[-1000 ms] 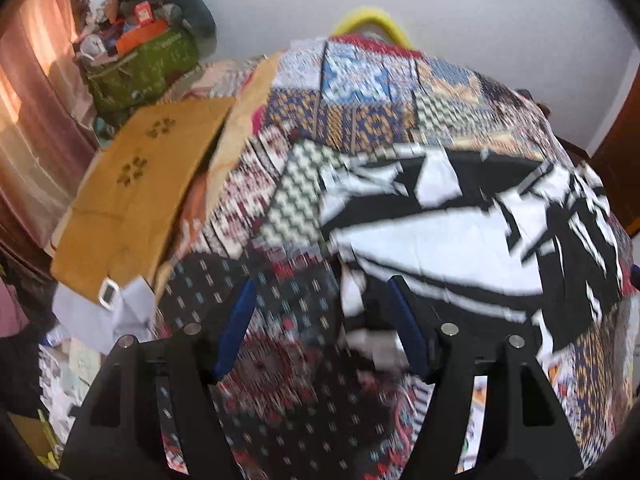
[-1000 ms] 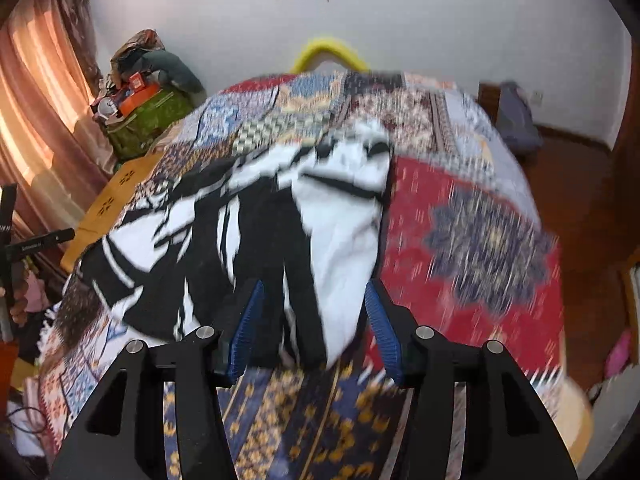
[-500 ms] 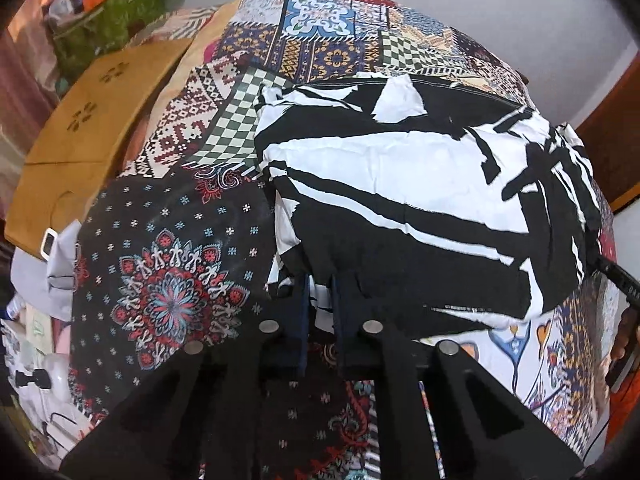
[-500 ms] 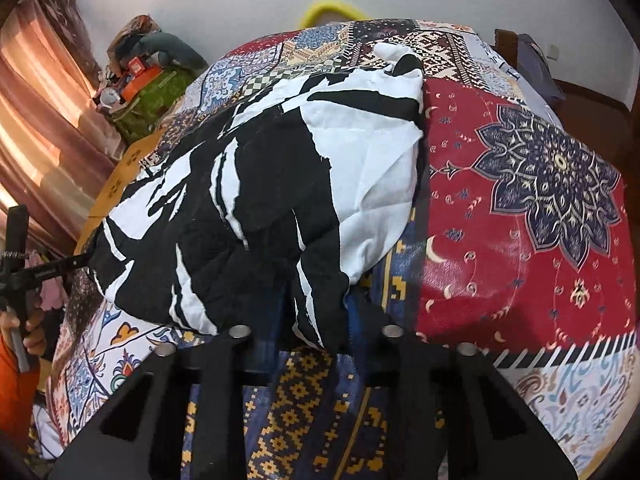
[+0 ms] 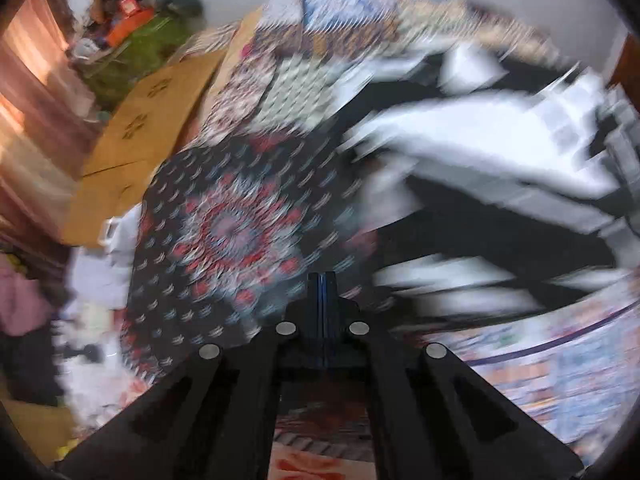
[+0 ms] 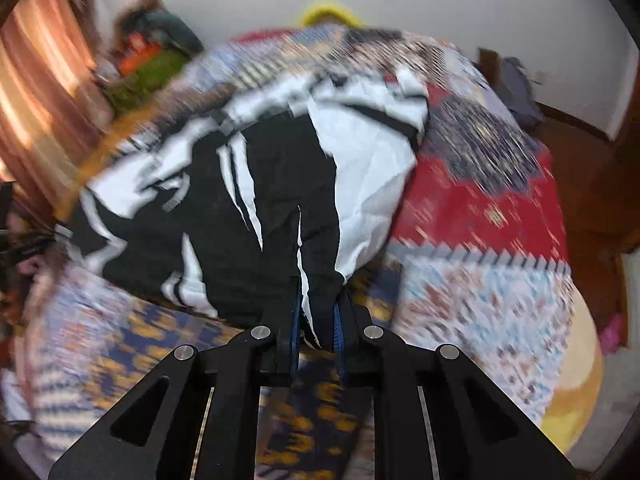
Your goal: Fold small clothes
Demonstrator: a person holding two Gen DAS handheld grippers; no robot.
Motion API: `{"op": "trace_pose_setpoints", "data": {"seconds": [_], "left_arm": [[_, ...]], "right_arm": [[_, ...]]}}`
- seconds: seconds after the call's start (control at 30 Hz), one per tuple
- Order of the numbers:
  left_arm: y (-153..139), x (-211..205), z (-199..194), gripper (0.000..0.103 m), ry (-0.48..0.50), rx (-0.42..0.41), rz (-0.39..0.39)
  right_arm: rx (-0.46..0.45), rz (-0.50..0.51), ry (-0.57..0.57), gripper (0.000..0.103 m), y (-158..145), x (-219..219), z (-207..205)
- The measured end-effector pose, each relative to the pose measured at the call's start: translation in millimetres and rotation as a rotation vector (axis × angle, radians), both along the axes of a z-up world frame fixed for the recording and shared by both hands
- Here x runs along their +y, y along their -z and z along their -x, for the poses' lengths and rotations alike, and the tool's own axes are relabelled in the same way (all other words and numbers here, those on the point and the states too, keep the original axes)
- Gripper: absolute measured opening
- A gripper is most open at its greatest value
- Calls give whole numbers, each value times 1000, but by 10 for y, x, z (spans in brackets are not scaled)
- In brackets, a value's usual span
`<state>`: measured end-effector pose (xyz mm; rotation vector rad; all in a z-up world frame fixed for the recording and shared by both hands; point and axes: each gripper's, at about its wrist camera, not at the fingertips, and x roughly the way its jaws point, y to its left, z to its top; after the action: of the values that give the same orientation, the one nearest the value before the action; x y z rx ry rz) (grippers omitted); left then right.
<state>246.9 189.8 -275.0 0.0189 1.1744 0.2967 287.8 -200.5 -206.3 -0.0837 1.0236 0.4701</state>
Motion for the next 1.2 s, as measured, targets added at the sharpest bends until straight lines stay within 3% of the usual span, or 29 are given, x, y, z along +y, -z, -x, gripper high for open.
{"op": "trace_pose_setpoints", "data": {"seconds": [0.03,0.1,0.33,0.5,0.6,0.73,0.93,1.17,1.2], "left_arm": [[97,72,35,0,-16,35,30],[85,138,117,0,-17,17,51],[-422,97,136,3,35,-109,66],[-769,-192,-66,19,94,-194,116],[-885,-412,-179,32,141,-228,125],[-967,-733,-408,37,203,-247,132],[-804,-1036,-741,53,263,-236,126],[-132,-964,-904,62,254,-72,80],[-73,-930,-885,65,254,-71,86]], "right_arm": [[28,12,22,12,79,-42,-22],[33,1,33,14,64,-107,16],[-89,58,-2,30,-298,-81,221],[-200,-15,-12,43,-639,22,285],[-216,-47,-44,45,-717,182,258],[-205,-71,-92,47,-669,473,137],[-131,-73,-171,49,-388,943,-42],[11,-39,-207,61,89,1108,-180],[-10,-21,-229,62,153,1104,-142]]}}
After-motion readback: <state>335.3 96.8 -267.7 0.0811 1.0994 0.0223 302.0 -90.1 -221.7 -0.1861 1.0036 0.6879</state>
